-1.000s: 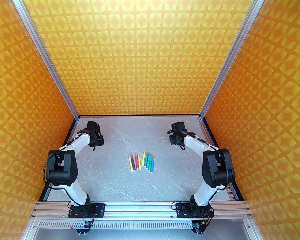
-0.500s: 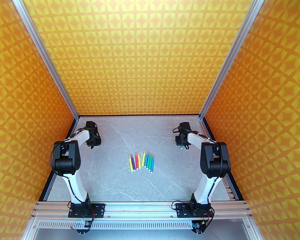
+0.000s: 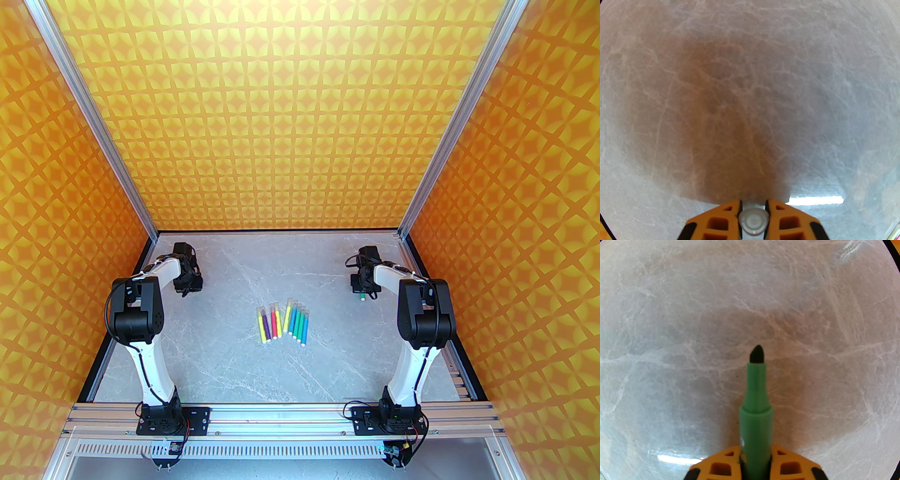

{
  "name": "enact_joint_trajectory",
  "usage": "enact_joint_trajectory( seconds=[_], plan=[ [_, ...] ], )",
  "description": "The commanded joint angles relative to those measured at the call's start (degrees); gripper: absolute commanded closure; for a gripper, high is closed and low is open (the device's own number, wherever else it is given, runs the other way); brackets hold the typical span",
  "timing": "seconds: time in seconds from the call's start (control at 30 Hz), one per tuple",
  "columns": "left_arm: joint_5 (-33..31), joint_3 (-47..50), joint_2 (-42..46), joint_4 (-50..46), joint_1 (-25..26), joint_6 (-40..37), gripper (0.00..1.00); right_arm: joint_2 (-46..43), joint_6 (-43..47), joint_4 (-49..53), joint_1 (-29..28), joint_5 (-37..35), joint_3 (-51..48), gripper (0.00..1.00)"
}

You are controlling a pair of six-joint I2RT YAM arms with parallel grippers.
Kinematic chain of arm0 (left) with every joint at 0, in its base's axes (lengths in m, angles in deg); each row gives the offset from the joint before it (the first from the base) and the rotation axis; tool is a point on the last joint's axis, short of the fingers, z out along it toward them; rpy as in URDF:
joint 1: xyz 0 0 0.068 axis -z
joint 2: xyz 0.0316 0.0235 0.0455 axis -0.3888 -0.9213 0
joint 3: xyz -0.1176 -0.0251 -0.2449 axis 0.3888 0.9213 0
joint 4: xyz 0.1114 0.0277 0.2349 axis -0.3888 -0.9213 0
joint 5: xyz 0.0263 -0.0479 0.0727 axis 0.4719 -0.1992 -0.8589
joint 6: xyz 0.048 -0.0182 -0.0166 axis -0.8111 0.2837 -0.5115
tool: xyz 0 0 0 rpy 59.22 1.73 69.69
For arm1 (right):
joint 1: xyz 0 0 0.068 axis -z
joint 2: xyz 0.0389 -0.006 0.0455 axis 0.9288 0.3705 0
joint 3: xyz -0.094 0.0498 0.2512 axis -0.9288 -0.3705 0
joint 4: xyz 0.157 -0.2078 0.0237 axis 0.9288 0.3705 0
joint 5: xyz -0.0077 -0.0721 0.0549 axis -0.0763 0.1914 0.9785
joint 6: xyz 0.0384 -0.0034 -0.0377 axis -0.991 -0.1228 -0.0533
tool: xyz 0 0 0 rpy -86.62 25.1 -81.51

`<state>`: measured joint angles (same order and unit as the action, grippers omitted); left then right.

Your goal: Open the pen caps

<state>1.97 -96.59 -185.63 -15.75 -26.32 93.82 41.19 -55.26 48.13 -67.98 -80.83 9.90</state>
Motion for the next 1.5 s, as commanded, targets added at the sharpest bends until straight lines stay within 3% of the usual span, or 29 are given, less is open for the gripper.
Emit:
enact_joint_trajectory(
  seconds=[0.0, 0.4, 0.77, 0.97, 1.2, 1.3, 1.47],
  plan=[
    [-0.61, -1.14, -1.52, -1.42, -0.51, -0.67, 0.86, 1.83, -1.19, 0.96, 0.65, 1.68, 1.24, 0.88],
    [-0.24, 0.76, -0.53, 0.57, -0.49, -0.06, 0.62, 1.43, -1.21, 1.48, 0.87, 2.93, 1.32, 0.76],
    [1.73, 3.43, 2.64, 2.31, -0.49, 0.80, 0.58, 0.91, -0.93, 2.09, 0.87, 4.03, 1.50, 0.73],
    [4.08, 5.17, 7.36, 3.65, -0.51, 1.27, 0.47, -1.44, -0.21, 3.45, 0.87, 3.09, 1.60, 0.65],
    [7.57, 8.55, 14.11, 6.10, -0.32, 2.00, 0.42, -7.16, 0.22, 4.90, 0.83, 5.24, 0.84, 0.54],
    [9.24, 11.63, 17.66, 8.88, -0.13, 2.25, 0.32, -9.31, -0.04, 5.76, 0.65, 6.38, 0.45, 0.53],
    [12.01, 18.39, 24.68, 14.71, 0.99, 2.99, 0.28, -13.70, -1.73, 7.20, -1.42, 8.37, -0.93, 0.51]
  ],
)
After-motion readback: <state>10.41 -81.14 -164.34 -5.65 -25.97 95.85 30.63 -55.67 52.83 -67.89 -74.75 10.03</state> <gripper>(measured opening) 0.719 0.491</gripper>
